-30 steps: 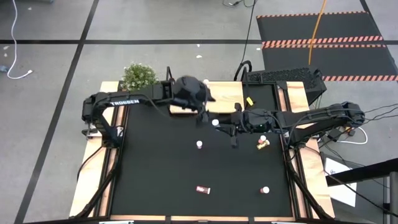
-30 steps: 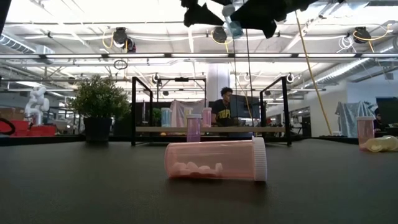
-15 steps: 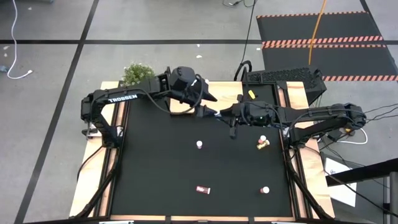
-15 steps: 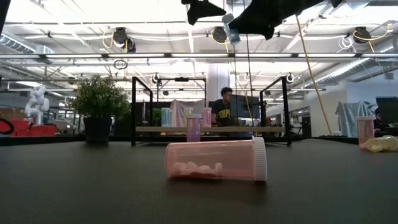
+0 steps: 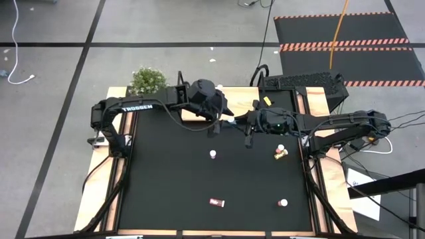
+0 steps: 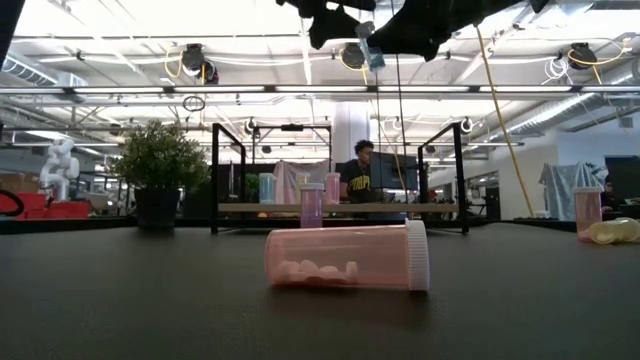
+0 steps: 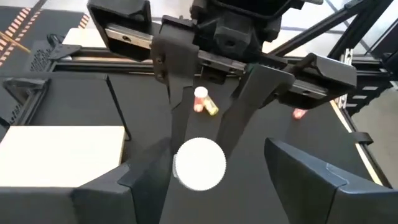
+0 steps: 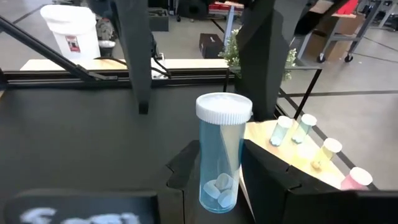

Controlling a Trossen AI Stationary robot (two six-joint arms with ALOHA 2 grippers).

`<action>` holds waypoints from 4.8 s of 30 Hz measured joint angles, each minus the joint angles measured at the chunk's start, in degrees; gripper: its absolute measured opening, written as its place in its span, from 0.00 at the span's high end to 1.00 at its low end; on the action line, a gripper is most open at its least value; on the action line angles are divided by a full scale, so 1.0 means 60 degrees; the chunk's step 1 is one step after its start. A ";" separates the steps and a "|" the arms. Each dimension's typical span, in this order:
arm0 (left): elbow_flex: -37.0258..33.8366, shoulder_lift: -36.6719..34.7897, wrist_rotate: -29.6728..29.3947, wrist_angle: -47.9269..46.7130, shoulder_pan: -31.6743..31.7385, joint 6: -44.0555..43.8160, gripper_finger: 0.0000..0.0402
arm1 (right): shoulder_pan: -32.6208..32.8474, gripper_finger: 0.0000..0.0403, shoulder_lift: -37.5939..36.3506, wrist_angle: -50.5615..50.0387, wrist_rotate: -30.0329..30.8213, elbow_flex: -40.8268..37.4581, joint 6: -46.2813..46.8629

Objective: Pick and place medicine bottles onto shelf by color
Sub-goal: Put the blue pill bottle on the shelf, then put the bottom right orange pill bottle on the shelf

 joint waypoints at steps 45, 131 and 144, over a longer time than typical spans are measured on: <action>-0.1254 -0.0292 -0.2109 -0.2982 0.1844 0.0342 0.67 | -0.0488 0.43 -0.0697 -0.1364 0.1170 0.0004 0.1522; -0.1351 -0.0356 -0.2137 -0.3071 0.3146 0.1149 0.32 | -0.0763 0.44 -0.1043 -0.1668 -0.0253 0.0000 0.3031; 0.1121 -0.0353 -0.2207 -0.3294 0.1128 0.1167 0.36 | 0.0784 0.45 -0.2967 -0.4060 -0.0484 0.0000 0.5090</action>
